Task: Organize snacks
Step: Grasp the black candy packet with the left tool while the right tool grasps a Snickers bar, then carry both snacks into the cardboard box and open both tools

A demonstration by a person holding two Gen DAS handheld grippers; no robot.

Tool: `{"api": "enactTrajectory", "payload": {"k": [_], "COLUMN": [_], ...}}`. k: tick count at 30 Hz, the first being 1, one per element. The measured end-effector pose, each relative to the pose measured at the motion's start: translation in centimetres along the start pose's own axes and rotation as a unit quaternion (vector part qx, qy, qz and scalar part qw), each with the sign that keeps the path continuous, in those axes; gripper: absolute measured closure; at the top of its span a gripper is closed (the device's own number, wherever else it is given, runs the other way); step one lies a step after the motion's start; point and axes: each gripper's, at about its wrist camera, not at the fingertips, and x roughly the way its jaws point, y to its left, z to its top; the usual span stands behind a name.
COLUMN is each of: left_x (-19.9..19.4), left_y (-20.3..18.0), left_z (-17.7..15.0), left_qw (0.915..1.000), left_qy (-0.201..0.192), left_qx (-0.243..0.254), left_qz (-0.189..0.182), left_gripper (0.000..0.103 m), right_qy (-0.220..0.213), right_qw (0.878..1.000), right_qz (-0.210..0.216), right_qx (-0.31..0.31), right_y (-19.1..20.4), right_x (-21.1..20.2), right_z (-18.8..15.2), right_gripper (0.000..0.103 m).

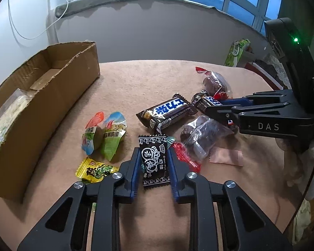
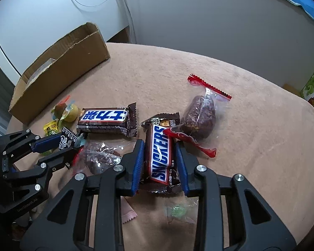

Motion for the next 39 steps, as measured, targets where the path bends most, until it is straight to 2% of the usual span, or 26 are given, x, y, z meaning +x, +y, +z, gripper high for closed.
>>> {"api": "enactTrajectory", "payload": {"k": [11, 24, 39], "left_x": [-0.3, -3.1, -6.8], "left_y": [0.6, 1.0, 2.8], "left_z": [0.1, 0.1, 0.4], "left_qw": [0.9999, 0.9989, 0.9963], "left_qy": [-0.006, -0.035, -0.075], "left_qx": [-0.010, -0.021, -0.037], "left_qz": [-0.011, -0.025, -0.019], "left_gripper": [0.082, 0.083, 0.082], "right_qy": [-0.004, -0.030, -0.064], "right_qw": [1.000, 0.999, 0.998], "right_qz": [0.008, 0.016, 0.028], "right_qx": [0.006, 0.013, -0.008], "right_y": [-0.1, 0.2, 2.9], "right_x": [-0.3, -3.2, -6.3], "right_z": [-0.5, -1.8, -0.3], "right_gripper": [0.074, 0.074, 0.074]}}
